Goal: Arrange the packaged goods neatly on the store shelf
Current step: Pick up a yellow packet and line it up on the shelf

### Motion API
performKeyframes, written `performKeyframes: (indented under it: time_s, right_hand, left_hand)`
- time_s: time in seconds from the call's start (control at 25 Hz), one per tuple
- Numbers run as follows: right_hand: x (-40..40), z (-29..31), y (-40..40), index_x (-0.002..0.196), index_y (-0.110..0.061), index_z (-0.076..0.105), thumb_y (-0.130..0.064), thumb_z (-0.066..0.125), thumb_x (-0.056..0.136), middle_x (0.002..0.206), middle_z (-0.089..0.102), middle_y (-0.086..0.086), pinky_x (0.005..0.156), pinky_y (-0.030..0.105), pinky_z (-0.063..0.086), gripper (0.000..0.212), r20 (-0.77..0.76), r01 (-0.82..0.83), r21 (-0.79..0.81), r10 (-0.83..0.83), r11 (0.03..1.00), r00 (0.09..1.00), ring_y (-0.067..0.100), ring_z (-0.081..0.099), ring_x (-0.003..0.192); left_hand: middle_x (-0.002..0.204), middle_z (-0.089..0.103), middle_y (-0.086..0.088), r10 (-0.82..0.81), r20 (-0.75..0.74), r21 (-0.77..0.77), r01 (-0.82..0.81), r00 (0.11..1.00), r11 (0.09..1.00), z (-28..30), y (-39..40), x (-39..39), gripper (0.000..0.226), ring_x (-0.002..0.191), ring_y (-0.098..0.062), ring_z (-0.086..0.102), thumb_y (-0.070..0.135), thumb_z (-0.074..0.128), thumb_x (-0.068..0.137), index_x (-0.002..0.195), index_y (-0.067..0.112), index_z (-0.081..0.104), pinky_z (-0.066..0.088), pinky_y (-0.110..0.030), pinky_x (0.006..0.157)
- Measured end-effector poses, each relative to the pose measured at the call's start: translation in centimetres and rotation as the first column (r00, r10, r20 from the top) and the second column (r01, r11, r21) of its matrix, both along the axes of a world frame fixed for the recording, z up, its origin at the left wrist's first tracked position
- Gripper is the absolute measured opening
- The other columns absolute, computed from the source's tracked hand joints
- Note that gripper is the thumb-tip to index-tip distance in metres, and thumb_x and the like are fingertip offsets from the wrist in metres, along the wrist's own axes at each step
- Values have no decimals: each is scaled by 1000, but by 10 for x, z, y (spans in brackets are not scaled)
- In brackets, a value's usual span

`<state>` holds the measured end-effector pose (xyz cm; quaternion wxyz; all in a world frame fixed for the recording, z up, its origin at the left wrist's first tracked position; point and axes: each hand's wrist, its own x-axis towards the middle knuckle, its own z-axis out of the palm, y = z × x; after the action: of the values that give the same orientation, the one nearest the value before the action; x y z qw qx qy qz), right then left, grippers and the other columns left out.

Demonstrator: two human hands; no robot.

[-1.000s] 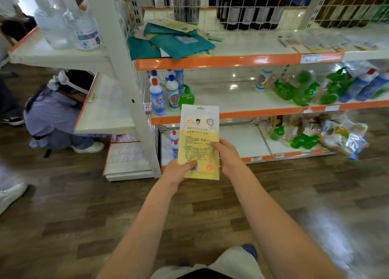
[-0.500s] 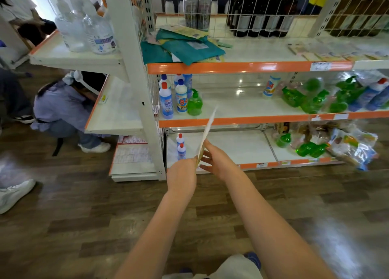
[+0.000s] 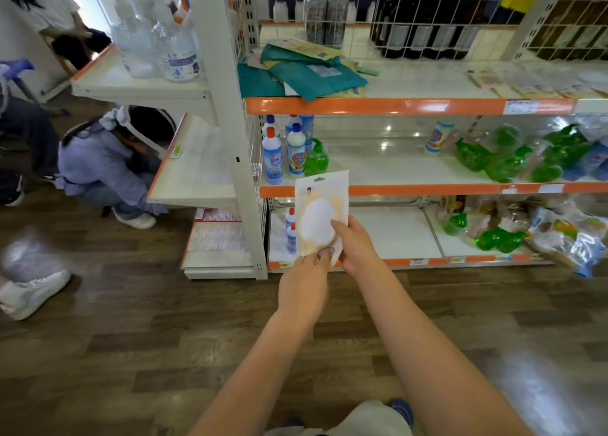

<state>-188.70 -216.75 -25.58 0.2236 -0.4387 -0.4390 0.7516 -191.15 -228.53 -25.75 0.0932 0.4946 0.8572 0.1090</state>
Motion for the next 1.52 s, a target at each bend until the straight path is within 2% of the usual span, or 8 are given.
performKeyframes:
  time_s: [0.16,0.32,0.52,0.88,1.0,1.24,1.4,1.52]
  right_hand:
    - [6,1,15,120,-8,55,-7,48,96,118,61,15,92,48,50,25,5,62,-18,-62,998,998,34,60,104]
    - [22,8,30,115,-7,55,-6,52,94,102,63,15,89,50,51,21,-2,87,-40,-88,995,996,31,63,88]
    - [44,6,36,125,-7,54,-6,53,94,120,62,18,96,54,47,31,14,126,-29,-126,992,992,37,60,110]
    - [89,15,54,111,-8,55,-3,51,95,92,65,9,69,40,54,17,-49,244,-45,-246,969,968,25,64,80]
    - [106,12,57,117,-6,55,-4,51,95,99,65,13,71,42,55,23,-40,283,-58,-285,957,958,28,64,83]
    - [144,6,74,118,-3,55,-3,52,94,111,63,19,92,55,48,24,-14,392,-111,-396,913,918,38,62,100]
    - [164,9,95,105,-8,57,-3,52,94,97,65,14,81,50,52,13,-22,441,-143,-449,886,893,32,64,86]
    - [179,9,118,102,-10,58,-3,52,94,95,66,13,81,49,52,12,-42,446,-159,-458,881,888,32,64,85]
  left_hand:
    - [138,51,6,-46,249,142,11,968,990,20,-2,-8,49,125,-13,47,50,34,98,140,27,44,40,-25,94]
    - [131,57,5,130,312,273,-220,941,936,22,-5,-37,38,118,-12,50,40,38,99,132,25,52,40,-27,93]
    - [133,55,-2,123,352,169,-192,928,967,-1,9,-42,39,120,-20,51,37,36,100,135,22,48,43,-35,98]
    - [120,61,1,13,417,115,-67,909,991,-19,45,-30,34,106,-16,57,36,34,101,121,25,58,43,-27,81]
    - [120,63,-1,-31,424,120,-22,905,993,-19,57,-17,33,108,-18,57,32,34,101,118,22,61,43,-30,85]
    - [127,60,0,-90,440,76,63,894,995,-17,85,12,35,115,-18,54,29,33,102,122,17,60,42,-30,92]
    - [127,60,-2,-114,421,66,95,900,993,-19,116,23,36,115,-20,53,30,34,101,121,18,61,42,-32,93]
    - [127,60,-1,-125,416,57,112,901,992,-17,143,35,36,116,-20,53,31,35,101,122,19,61,42,-31,92]
